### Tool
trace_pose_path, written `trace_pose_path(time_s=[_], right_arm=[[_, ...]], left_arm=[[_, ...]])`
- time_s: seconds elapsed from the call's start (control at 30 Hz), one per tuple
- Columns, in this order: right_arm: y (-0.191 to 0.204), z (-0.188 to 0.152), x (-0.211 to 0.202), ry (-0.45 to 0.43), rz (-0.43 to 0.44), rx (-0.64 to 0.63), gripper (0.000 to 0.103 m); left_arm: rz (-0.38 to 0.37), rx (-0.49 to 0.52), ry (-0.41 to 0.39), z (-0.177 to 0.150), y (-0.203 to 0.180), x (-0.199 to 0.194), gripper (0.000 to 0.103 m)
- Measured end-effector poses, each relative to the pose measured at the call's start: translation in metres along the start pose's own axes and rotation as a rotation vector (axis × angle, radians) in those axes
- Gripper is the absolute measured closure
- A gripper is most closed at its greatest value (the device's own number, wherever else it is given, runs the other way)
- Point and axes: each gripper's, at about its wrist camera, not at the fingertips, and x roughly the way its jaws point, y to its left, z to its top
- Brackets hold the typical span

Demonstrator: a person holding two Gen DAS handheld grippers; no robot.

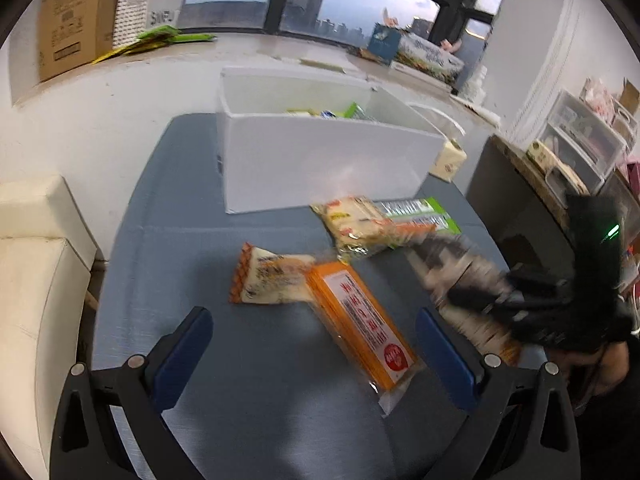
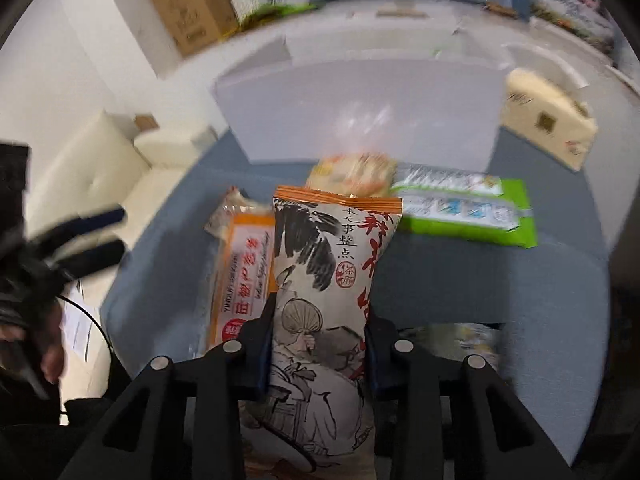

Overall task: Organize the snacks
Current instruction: 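Grasp the orange flying-cake packet with the left gripper while the right holds the white bag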

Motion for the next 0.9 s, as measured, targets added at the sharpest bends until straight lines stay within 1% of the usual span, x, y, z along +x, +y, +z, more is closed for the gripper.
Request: trace_pose_path(time_s=[0.17, 0.27, 0.33, 0.4, 0.47, 0.57, 0.6, 0.67, 0.77, 0.8, 0.83, 0.87, 0.9], right_arm=[[-0.010, 0.000, -0.044, -0.098, -0.058, 0.021, 0.065], [-0.018, -0.001, -0.064, -0.139, -0.089, 0.036, 0.065], [-0.023, -0.003, -0.073, -0.156, -0.101, 0.050, 0.065], [-0.026, -0.005, -0.076, -0.168, -0.116, 0.054, 0.065], [-0.029, -0.007, -0.079, -0.176, -0.111, 0.062, 0.065], [-0.034, -0.010, -0.082, -0.186, -0.108, 0.072, 0.065], [-0.035, -0.011, -0.083, -0.188, -0.110, 0.072, 0.065], [-0.037, -0.013, -0.084, -0.194, -0.104, 0.078, 0.065], [-0.039, -0.014, -0.083, -0.194, -0.101, 0.085, 0.065], [-0.040, -0.015, -0.082, -0.193, -0.100, 0.085, 0.064], [-0.040, -0.015, -0.081, -0.192, -0.099, 0.086, 0.064], [-0.040, -0.015, -0.080, -0.190, -0.097, 0.086, 0.064], [-0.039, -0.015, -0.079, -0.187, -0.098, 0.084, 0.064]], left_arm=[[0.052, -0.016, 0.060, 0.001, -0.025, 0.024, 0.000], [0.124, 0.008, 0.079, 0.002, -0.048, 0.040, 0.000], [0.149, 0.020, 0.095, 0.002, -0.060, 0.051, 0.000], [0.174, 0.029, 0.116, 0.000, -0.070, 0.063, 0.000], [0.201, 0.035, 0.127, 0.000, -0.079, 0.077, 0.000], [0.258, 0.031, 0.146, -0.002, -0.083, 0.092, 0.000], [0.295, 0.034, 0.148, -0.003, -0.085, 0.097, 0.000], [0.331, 0.042, 0.154, -0.005, -0.084, 0.104, 0.000], [0.366, 0.062, 0.156, -0.009, -0.085, 0.110, 0.001], [0.356, 0.064, 0.158, -0.010, -0.084, 0.112, 0.001], [0.352, 0.071, 0.156, -0.012, -0.084, 0.113, 0.006], [0.359, 0.086, 0.154, -0.013, -0.084, 0.113, 0.015], [0.355, 0.097, 0.148, -0.015, -0.083, 0.111, 0.018]])
